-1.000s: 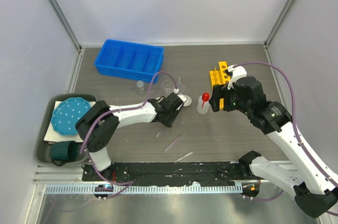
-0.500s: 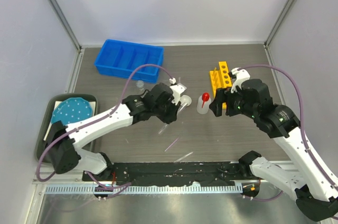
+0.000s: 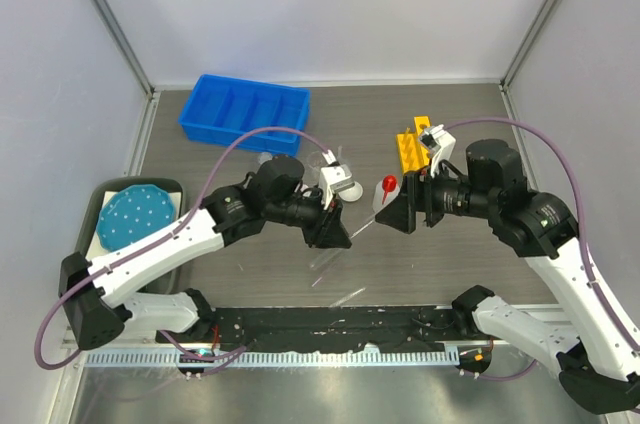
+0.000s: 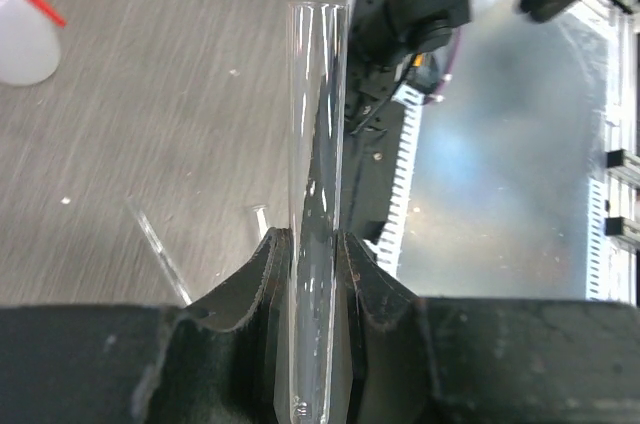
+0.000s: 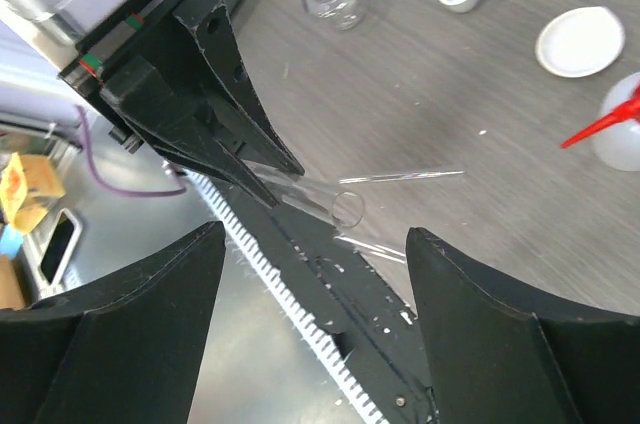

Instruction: Organize the chemistry lab equipment

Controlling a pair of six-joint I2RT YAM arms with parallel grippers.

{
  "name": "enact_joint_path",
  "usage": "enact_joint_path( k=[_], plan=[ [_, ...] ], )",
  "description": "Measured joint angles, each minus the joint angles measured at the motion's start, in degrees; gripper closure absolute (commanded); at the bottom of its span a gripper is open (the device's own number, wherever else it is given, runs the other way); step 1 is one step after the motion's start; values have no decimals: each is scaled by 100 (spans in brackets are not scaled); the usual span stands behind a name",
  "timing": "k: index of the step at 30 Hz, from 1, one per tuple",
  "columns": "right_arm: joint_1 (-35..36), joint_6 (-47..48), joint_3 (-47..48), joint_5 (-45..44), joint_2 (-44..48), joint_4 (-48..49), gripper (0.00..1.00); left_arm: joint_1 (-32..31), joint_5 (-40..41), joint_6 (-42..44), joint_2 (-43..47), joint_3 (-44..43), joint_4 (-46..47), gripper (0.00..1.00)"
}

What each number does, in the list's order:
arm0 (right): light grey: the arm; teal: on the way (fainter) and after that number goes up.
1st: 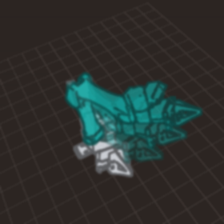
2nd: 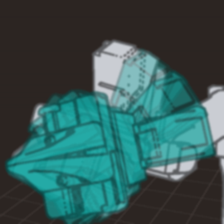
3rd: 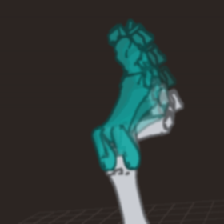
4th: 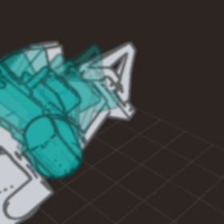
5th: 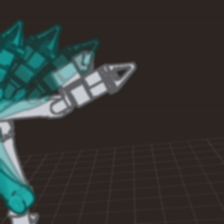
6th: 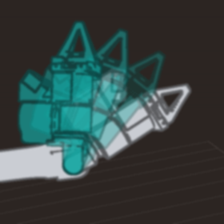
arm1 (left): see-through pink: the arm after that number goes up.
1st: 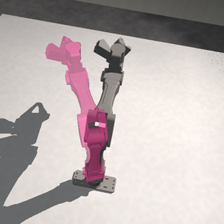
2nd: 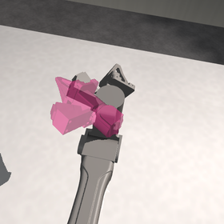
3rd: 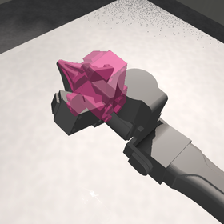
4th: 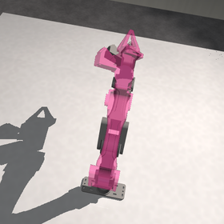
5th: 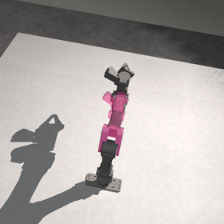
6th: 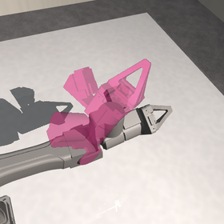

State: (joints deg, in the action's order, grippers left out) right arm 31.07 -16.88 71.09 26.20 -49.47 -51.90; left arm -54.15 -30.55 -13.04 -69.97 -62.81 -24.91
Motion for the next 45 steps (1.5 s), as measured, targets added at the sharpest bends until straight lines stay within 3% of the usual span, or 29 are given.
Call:
enact_joint_path(
  k=[10, 21, 45],
  plan=[
    [0, -400, 0, 909, -11, 306, 22, 0, -1071, -133, 439, 284, 848, 98],
    [0, -914, -2, 1635, 125, 756, 28, 0, -1537, -341, 411, 437, 1574, 99],
    [0, -1040, -201, 1740, 249, 767, 62, 0, -1683, -348, 409, 433, 1788, 99]
  ],
)
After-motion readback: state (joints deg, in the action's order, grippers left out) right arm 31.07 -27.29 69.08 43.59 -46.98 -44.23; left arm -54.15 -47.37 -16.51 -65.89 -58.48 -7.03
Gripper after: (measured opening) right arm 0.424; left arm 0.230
